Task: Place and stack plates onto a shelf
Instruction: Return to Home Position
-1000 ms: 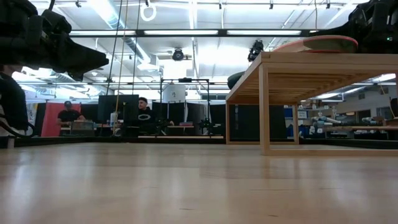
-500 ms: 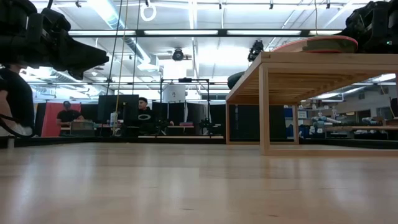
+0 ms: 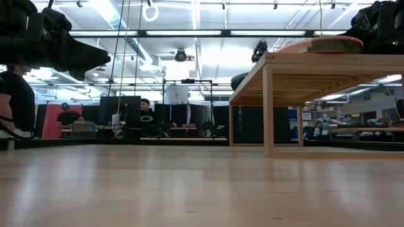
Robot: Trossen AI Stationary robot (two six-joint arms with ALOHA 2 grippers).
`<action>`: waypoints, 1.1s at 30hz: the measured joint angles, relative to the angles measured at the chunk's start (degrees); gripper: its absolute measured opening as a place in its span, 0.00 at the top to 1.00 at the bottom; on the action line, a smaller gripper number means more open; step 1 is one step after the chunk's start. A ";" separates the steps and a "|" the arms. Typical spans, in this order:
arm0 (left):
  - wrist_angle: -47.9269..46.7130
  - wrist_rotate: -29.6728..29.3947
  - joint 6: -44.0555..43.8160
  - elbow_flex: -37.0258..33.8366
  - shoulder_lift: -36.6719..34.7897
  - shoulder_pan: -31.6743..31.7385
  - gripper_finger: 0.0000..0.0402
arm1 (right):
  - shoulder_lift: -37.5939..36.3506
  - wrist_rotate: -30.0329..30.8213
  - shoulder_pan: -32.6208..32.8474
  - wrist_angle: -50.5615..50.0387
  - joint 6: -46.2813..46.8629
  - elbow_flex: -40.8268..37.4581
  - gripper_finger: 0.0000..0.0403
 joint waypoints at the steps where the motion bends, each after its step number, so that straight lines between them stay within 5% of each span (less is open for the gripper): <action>1: 0.02 0.00 0.02 0.00 0.00 0.00 0.70 | -0.02 -0.01 0.02 0.00 0.00 0.00 0.63; 33: 0.89 0.04 0.04 0.02 -1.84 0.00 0.70 | -0.02 -0.01 0.02 0.04 0.02 0.01 0.63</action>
